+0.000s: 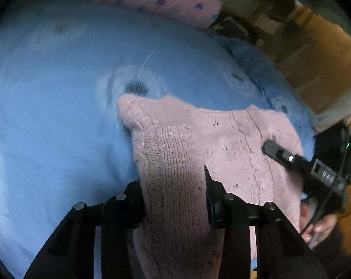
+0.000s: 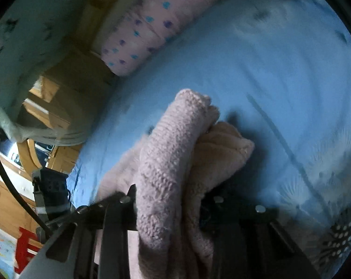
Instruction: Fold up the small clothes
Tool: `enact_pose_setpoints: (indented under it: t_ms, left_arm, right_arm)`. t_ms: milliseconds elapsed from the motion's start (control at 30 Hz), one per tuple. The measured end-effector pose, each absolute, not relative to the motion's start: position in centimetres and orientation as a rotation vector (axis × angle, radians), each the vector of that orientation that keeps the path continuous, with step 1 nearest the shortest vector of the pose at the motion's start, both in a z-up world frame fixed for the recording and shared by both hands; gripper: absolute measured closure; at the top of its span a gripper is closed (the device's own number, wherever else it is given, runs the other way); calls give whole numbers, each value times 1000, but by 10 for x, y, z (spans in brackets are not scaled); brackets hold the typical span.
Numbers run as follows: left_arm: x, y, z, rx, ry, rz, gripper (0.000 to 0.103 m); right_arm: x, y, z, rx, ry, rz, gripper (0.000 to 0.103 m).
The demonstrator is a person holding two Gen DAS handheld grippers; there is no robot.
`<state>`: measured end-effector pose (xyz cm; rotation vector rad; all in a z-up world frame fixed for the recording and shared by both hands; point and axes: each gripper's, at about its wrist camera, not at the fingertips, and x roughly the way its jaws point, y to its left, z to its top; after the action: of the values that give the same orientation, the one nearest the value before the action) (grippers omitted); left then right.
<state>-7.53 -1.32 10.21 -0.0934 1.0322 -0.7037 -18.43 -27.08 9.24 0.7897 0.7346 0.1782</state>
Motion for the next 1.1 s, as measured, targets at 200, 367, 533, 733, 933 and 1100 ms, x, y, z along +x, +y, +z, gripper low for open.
enact_pose_setpoints:
  t_ms: [200,367,533,733,933,1100]
  left_arm:
    - [-73,-21,134,46,872,-615,84]
    - [-36,-15,137,-16,888,-595,84]
    - [-5,-37,123,51,895,-571,84]
    - [21,-53,114,93,883,-551,84]
    - [52,-68,118,60,871,-566,84]
    - [85,-75,105,-29,918,-569,84]
  right_arm:
    - [-164,-274,125,682,706,166,71]
    - [-134,-278,144,554,702,152,71]
    - [-97,-280,133,505,753,118,71]
    - [-65,-290,113,492,791,97,71]
    - [-36,-305,115,465,747,92,71]
    - [-24,-326,105,534,745,106,71]
